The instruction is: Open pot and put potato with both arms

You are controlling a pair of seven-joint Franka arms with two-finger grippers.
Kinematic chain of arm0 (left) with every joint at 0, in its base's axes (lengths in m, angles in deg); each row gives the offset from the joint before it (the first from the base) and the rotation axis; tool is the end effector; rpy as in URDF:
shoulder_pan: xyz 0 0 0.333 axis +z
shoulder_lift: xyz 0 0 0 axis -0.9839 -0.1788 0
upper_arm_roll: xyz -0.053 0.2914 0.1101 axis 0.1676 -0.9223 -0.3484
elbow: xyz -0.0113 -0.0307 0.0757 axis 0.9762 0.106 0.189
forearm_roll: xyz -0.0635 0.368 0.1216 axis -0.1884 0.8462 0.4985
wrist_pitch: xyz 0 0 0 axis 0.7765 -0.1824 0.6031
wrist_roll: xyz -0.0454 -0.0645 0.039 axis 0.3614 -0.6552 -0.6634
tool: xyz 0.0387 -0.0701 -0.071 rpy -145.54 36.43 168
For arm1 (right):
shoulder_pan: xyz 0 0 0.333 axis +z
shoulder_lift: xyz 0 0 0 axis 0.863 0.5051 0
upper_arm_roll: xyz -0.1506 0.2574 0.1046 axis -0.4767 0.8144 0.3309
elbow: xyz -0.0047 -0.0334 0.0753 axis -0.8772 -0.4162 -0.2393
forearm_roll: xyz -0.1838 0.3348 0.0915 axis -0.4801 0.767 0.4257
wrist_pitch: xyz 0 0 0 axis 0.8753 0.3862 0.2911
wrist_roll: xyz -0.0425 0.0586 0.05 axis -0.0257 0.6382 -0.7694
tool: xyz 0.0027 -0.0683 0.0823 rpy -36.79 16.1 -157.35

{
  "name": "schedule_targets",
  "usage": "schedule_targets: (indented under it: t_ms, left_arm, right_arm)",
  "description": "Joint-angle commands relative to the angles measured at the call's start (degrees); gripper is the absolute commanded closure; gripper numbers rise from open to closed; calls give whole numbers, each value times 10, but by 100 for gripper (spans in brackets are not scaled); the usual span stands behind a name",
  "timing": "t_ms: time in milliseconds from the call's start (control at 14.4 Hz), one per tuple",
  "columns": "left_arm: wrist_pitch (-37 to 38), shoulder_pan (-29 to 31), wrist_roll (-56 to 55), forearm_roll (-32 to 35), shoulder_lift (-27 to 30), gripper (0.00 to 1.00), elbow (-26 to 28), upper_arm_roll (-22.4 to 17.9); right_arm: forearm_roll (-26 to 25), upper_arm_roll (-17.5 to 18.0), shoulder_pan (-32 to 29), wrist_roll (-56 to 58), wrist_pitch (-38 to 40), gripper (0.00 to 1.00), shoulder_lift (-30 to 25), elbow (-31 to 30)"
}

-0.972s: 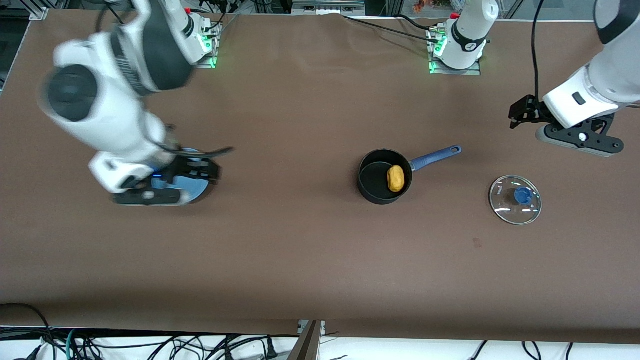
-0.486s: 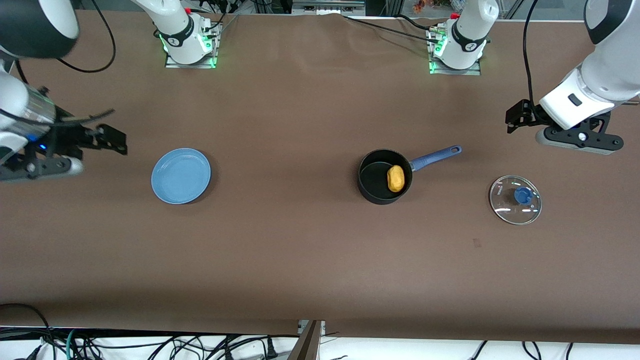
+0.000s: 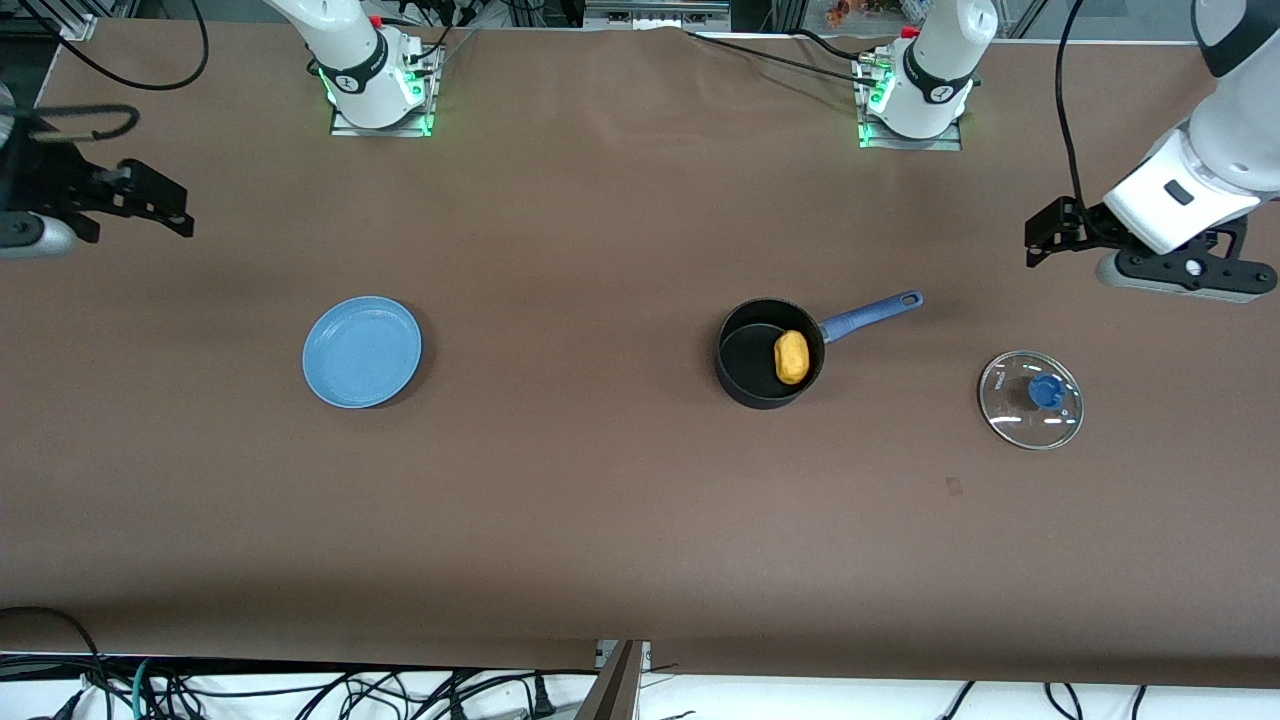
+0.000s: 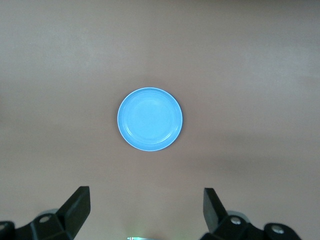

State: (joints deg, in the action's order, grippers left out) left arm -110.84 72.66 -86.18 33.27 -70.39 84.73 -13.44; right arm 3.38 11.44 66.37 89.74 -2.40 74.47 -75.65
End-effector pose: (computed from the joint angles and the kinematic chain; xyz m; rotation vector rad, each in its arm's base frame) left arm 0.5588 -0.0481 0.5850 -3.1013 0.2170 0.0528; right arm 0.5605 0.0351 0.6434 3.1321 0.1253 -0.0861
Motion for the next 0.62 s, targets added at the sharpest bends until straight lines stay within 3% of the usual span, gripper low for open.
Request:
schedule_targets:
  t_ms: [0,556]
  left_arm:
    - [1,6,-2,-12,-11,0,-39,-1]
    - [4,17,-4,-5,-17,0,-53,19]
  right_arm:
    - [-6,10,-10,8,-2,0,-25,-42]
    - [-25,10,-18,7,-3,0,-20,-57]
